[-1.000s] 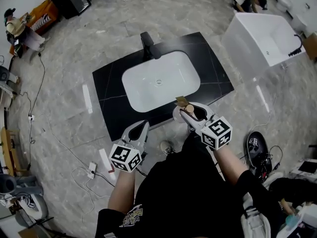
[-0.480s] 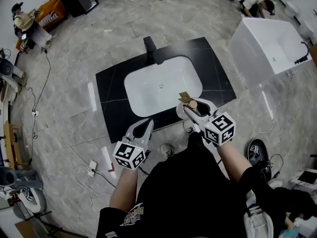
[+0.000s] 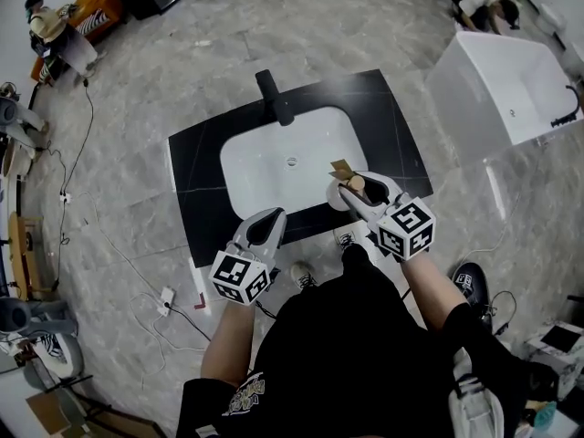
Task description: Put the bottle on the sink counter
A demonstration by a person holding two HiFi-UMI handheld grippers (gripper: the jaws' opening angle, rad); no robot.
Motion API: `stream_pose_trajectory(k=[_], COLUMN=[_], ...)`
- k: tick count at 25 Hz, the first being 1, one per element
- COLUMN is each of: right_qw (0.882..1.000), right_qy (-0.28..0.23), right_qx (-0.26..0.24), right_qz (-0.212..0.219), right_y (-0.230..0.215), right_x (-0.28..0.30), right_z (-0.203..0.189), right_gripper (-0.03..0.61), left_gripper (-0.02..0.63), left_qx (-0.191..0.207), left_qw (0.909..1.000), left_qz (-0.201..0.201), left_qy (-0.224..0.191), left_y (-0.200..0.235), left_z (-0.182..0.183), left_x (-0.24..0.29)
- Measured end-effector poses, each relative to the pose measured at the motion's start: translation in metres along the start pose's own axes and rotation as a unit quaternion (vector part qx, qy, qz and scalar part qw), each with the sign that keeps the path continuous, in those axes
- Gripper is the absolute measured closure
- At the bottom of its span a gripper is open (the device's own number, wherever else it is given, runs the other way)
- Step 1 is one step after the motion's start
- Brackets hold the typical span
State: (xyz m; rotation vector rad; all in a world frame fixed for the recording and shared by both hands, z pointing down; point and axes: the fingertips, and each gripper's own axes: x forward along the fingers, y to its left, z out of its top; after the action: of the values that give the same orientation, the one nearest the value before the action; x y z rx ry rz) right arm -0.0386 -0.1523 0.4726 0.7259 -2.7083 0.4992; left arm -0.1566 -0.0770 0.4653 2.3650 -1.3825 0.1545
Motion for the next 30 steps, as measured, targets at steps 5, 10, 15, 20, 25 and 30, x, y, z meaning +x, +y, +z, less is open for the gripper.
stream_pose_trajectory(k=[5, 10, 15, 20, 25, 30], right_qw=[1.000, 1.000, 1.000, 1.000, 1.000, 1.000], right_qy=[0.003, 0.006, 0.014, 0.015, 0.016, 0.017], right_qx=[0.009, 0.015, 0.007, 0.002, -0.002, -0.002], right_qz=[0.004, -0.001, 0.002, 0.004, 0.004, 0.002], right_y=[-0.034, -0.069, -0.099, -0.128, -0.160, -0.193], right_x=[0.005, 0.013, 0.021, 0.028, 0.040, 0.051], right_z=[-0.003, -0.008, -0.006, 0.001, 0.002, 0.005], right_gripper=[0.415, 0.416, 0.415, 0.416, 0.415, 0.415], left_gripper=[0.614, 0.614, 0.614, 0.614, 0.614, 0.614], left_qx=[-0.005, -0.009, -0.018, -0.022, -0.028, -0.036], left_qw=[1.0000, 0.9998, 0.9996, 0.9995, 0.9991, 0.9986], left_qz=[0.002, 0.007, 0.014, 0.019, 0.027, 0.033], left_qy=[0.008, 0.016, 0.015, 0.016, 0.017, 0.019], left_y=[-0.003, -0.001, 0.002, 0.003, 0.009, 0.012], left_z=[0.005, 0.003, 0.004, 0.006, 0.004, 0.004], left_x=[0.034, 0.062, 0.088, 0.114, 0.140, 0.164])
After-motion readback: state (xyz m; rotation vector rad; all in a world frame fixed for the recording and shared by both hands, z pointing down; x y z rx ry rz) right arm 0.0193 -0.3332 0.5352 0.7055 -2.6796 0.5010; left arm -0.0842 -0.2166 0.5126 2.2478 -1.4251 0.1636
